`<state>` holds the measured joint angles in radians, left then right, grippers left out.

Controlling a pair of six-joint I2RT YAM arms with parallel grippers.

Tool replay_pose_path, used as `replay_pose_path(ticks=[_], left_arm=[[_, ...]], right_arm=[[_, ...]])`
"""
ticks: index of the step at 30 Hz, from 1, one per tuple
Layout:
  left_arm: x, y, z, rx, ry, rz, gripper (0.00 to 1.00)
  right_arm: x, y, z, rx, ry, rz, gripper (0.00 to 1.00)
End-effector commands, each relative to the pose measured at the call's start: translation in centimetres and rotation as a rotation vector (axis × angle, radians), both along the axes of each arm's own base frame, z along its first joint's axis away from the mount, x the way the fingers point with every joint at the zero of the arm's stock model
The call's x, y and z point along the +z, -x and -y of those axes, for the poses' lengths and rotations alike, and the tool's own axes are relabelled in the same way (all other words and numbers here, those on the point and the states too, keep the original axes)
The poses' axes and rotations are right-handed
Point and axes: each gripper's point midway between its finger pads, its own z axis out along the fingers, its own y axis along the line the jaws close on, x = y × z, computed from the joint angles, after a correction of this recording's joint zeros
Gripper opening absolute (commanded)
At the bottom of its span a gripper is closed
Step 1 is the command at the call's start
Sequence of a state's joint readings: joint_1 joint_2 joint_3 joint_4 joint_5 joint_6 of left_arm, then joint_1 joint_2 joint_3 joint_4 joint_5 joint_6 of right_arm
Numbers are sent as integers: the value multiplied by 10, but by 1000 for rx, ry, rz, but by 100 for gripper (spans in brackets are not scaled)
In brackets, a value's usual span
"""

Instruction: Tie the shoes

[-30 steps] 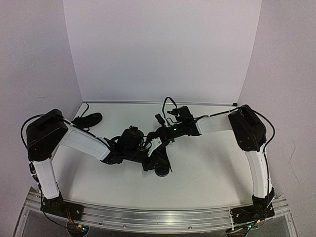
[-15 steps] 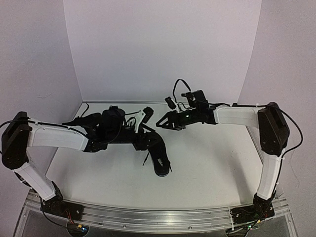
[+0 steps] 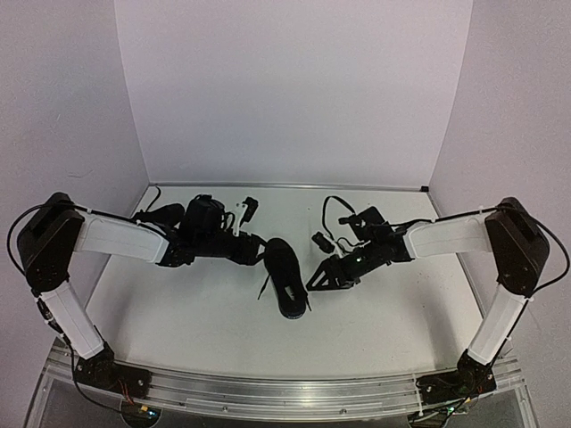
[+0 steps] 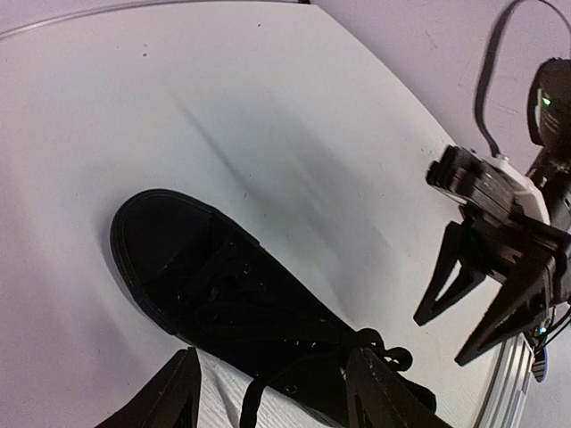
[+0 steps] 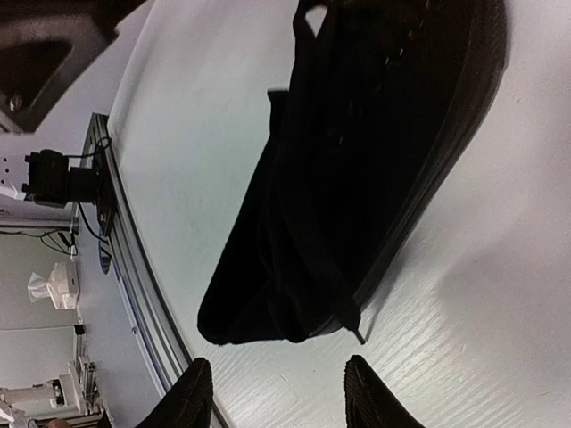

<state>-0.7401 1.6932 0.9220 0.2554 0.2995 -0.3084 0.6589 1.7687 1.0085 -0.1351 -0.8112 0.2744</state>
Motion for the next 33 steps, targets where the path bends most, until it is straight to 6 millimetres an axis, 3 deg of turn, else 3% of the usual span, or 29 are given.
replay_pose_path(ticks=[1, 4, 13, 24, 28, 33], left_arm=[[17, -13, 12, 5, 69, -19, 58], [13, -18, 13, 14, 67, -29, 58], [-1, -28, 15, 29, 50, -66, 57], [-9, -29, 15, 30, 32, -71, 57], [-10, -30, 16, 28, 29, -75, 57], [-10, -35, 14, 51, 34, -84, 57]], right_arm=[[3, 0, -9, 22, -23, 47, 46], [-10, -1, -10, 21, -3, 34, 46], [-21, -4, -24, 42, -14, 20, 43], [-13, -6, -28, 45, -33, 33, 18], [-10, -7, -28, 43, -35, 37, 1], [-5, -9, -23, 16, -17, 65, 0]])
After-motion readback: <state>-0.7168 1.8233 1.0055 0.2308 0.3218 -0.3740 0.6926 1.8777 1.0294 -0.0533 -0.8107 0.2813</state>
